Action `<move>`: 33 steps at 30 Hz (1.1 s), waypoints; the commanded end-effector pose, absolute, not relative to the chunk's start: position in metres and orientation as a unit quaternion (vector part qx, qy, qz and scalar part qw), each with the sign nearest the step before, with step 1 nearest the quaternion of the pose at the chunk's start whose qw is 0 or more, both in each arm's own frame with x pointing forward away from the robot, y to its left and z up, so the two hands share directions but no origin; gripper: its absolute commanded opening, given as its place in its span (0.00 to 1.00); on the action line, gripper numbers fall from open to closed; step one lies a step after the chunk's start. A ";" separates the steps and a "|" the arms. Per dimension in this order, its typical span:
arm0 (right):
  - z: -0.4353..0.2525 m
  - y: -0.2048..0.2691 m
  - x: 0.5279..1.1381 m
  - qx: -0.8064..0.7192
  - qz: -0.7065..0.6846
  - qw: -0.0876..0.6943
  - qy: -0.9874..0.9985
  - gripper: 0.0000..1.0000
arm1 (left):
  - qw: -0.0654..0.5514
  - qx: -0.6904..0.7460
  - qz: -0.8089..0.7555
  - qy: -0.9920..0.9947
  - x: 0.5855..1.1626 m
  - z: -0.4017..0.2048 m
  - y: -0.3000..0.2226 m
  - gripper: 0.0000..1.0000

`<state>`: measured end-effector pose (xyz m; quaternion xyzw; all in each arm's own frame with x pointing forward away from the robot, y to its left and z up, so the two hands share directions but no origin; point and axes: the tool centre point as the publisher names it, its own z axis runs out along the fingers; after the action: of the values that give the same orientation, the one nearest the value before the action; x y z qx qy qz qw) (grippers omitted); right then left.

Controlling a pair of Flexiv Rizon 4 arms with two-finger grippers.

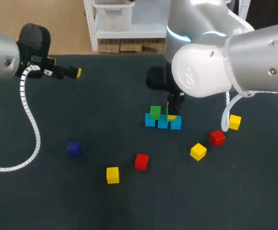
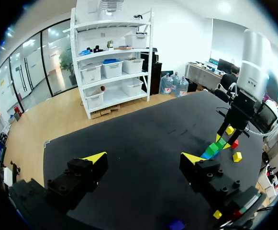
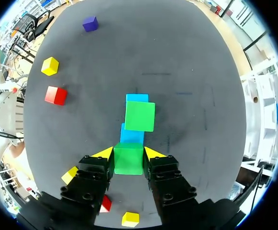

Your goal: Place the blue cubes, place green cubes on the blue cubes, place the yellow cubes on the green cubes, then place the red cubes on the yellow cubes, and place purple cube on the red cubes.

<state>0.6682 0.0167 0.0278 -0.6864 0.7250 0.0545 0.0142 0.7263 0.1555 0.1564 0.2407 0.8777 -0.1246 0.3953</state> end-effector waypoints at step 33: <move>0.025 0.018 0.674 -0.681 0.040 0.022 0.731 1.00 | 0.396 0.244 -0.130 0.876 0.727 0.156 0.158 1.00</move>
<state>0.6748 0.0187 0.0244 -0.6811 0.7308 0.0401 0.0208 0.7263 0.1555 0.1564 0.2407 0.8777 -0.1246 0.3953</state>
